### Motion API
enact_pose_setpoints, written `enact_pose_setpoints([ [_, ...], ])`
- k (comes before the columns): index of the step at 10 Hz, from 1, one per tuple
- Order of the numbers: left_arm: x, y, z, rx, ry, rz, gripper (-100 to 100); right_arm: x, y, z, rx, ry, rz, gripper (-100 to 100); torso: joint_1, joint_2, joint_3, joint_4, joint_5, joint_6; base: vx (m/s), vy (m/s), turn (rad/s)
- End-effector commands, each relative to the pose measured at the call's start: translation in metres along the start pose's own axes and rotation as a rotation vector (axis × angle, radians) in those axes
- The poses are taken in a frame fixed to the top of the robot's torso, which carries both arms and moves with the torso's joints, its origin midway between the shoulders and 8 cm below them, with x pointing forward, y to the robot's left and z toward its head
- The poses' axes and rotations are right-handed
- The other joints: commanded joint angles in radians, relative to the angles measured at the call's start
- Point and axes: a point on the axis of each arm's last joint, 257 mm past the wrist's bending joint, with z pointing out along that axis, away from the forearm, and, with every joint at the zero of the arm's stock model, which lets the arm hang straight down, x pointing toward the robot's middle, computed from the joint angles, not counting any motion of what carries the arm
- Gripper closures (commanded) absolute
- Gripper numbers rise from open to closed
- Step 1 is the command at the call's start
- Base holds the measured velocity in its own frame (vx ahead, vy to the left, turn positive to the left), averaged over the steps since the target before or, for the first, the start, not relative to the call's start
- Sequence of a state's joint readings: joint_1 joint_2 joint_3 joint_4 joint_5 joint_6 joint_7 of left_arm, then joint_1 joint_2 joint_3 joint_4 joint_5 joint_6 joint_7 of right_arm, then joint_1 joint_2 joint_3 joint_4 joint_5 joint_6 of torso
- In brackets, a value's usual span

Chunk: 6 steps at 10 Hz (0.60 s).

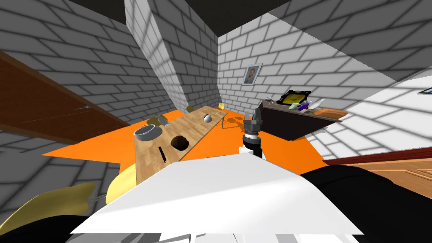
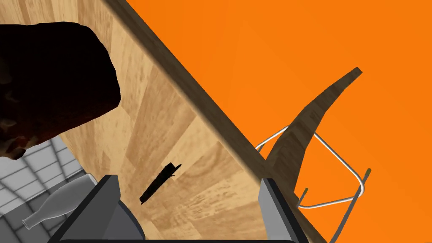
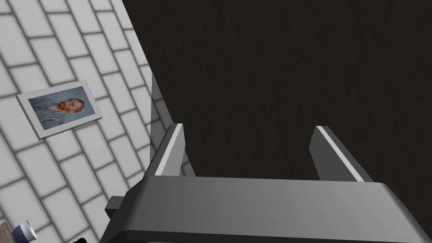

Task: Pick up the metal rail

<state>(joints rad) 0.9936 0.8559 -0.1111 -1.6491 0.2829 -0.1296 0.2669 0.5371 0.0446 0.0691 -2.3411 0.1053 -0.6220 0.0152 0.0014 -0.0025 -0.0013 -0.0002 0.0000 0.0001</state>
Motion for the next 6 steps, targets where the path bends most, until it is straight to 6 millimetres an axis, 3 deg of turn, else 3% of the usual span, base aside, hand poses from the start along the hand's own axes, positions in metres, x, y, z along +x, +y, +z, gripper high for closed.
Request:
enact_pose_setpoints([
  [1, -0.009, 0.018, -0.007, -0.046, -0.003, 0.003, -100, 0.000, 0.000, 0.000, 0.000, 0.000, 0.000, 0, 0.000, 0.000, 0.000, 0.000, 0.000, 0.000, 0.047, 0.011, -0.234],
  [3, -0.022, 0.070, -0.023, -0.176, -0.007, 0.014, -100, 0.000, 0.000, 0.000, 0.000, 0.000, 0.000, 0, 0.000, 0.000, 0.000, 0.000, 0.000, 0.000, 0.060, 0.008, -0.407],
  [4, -0.022, 0.070, -0.023, -0.176, -0.008, 0.014, -100, 0.000, 0.000, 0.000, 0.000, 0.000, 0.000, 0, 0.000, -0.001, -0.001, 0.000, 0.000, 0.000, 0.048, 0.019, -0.169],
  [6, -0.034, 0.116, -0.044, -0.295, -0.014, 0.026, -100, 0.000, 0.000, 0.000, 0.000, 0.000, 0.000, 0, 0.001, 0.000, 0.000, 0.000, 0.000, 0.000, 0.048, 0.021, -0.369],
])
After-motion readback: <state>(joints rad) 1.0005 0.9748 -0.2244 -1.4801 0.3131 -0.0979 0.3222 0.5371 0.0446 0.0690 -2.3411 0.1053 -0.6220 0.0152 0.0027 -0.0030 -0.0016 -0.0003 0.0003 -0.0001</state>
